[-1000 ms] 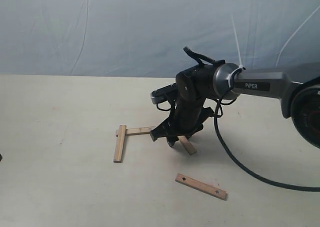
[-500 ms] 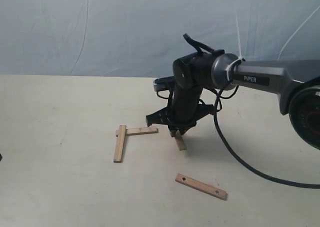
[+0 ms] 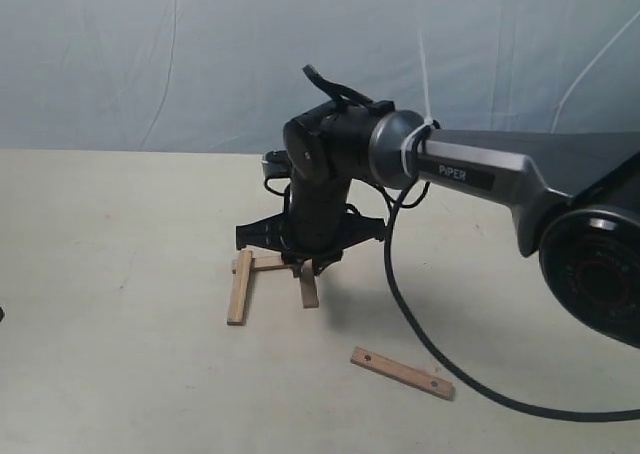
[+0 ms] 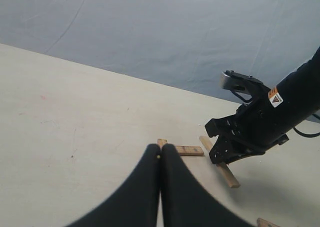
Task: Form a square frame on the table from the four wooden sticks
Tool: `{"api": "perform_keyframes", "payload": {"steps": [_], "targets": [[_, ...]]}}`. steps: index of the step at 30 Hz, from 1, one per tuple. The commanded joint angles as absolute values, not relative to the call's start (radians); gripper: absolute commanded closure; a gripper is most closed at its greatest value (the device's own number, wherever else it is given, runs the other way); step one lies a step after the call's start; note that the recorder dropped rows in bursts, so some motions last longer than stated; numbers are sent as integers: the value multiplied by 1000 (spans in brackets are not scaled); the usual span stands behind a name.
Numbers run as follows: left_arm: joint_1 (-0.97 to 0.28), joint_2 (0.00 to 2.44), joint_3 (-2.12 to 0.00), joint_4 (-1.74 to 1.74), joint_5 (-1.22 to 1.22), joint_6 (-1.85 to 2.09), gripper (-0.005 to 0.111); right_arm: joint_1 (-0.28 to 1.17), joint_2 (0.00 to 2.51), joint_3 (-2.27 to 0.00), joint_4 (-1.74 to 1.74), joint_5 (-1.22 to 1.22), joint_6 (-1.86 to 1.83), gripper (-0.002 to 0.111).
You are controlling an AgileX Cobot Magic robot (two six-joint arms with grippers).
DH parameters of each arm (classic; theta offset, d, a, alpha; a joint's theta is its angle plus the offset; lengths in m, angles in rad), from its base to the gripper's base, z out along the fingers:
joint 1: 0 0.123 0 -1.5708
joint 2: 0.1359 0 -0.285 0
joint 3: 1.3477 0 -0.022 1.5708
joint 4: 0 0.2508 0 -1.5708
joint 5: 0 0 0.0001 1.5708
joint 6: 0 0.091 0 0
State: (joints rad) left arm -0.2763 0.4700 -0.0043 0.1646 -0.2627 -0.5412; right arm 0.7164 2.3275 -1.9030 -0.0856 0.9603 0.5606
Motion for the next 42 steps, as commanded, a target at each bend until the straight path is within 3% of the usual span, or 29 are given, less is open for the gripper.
{"api": "perform_keyframes", "payload": {"steps": [1,26,37,42], "targets": [[-271,465,0,170,-267,-546,107,721,2355,-1910,-104,936,583,108],[-271,465,0,170,-267,-546,107,721,2412,-1910,-177,861,630,108],[-271,465,0,177,-268,-546,107,707,2274,-1907,-266,1062,623,108],[-271,465,0,177,-262,-546,107,690,2174,-1794,-288,1077,630,108]]}}
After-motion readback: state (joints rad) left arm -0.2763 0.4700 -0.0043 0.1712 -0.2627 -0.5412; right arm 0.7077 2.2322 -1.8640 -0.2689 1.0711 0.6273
